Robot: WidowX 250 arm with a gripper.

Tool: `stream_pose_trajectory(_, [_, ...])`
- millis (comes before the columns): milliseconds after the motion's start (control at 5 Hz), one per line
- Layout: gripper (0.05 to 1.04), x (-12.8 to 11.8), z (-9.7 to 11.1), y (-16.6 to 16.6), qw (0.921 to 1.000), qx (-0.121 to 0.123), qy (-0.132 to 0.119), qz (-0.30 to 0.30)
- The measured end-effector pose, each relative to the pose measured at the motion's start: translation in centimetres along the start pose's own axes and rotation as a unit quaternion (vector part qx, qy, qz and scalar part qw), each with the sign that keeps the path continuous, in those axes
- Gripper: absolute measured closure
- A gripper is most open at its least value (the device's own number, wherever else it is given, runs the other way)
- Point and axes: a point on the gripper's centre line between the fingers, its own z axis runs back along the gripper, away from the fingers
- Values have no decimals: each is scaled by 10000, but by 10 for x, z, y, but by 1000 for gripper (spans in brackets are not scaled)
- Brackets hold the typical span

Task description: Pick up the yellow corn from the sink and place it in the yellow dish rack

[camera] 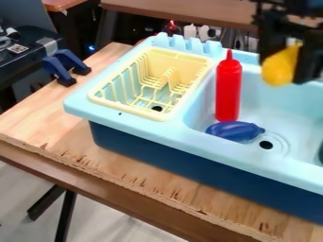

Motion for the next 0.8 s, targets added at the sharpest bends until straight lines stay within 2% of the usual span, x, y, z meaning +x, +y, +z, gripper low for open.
stream_pose_trajectory(200, [391,-27,-2,29,9986,12,-126,520])
stream_pose_trajectory(400, [391,-52,2,64,9960,-111,-285,839])
stream_pose_trajectory(600, [391,-72,-4,102,9951,-272,-367,879])
stream_pose_trajectory(800, [391,-82,-6,136,9934,-173,-512,1013])
